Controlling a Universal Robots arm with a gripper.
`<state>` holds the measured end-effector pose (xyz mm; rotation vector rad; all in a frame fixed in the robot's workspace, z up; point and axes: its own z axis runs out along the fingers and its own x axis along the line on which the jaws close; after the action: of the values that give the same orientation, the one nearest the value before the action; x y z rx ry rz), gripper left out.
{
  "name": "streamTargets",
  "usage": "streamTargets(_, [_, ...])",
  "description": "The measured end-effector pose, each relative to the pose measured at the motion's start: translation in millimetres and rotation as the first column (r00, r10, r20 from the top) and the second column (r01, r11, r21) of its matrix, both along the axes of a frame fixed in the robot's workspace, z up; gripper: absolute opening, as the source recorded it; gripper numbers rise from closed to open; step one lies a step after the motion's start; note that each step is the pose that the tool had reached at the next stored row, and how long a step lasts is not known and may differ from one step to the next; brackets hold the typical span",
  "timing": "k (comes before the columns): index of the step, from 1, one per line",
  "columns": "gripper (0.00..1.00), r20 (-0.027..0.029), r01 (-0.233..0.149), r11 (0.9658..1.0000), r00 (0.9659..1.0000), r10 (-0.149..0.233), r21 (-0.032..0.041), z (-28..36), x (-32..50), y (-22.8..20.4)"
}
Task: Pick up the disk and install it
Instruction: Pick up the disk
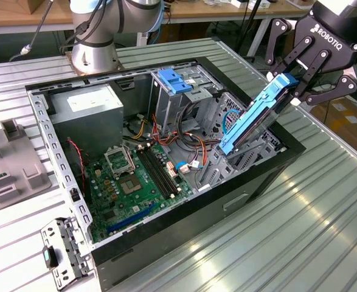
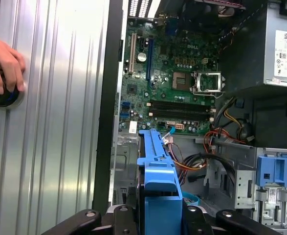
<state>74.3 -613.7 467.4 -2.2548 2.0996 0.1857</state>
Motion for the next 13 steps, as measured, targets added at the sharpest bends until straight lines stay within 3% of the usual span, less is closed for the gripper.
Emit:
streamTargets(8, [0.36,0.0008,0.0,1.0,1.0,0.0,-0.0001,0.0,4.3,0.4])
streamTargets(9, [0.36,0.008,0.0,1.0,1.0,0.0,0.0,-0.2,4.4,0.4])
streamTargets(10, [0.36,0.0191,0.0,1.0,0.9998,0.0,0.0,-0.2,4.3,0.3])
streamTargets(13, [0.36,0.0568,0.0,1.0,0.9984,0.0,-0.0001,-0.5,4.2,0.4])
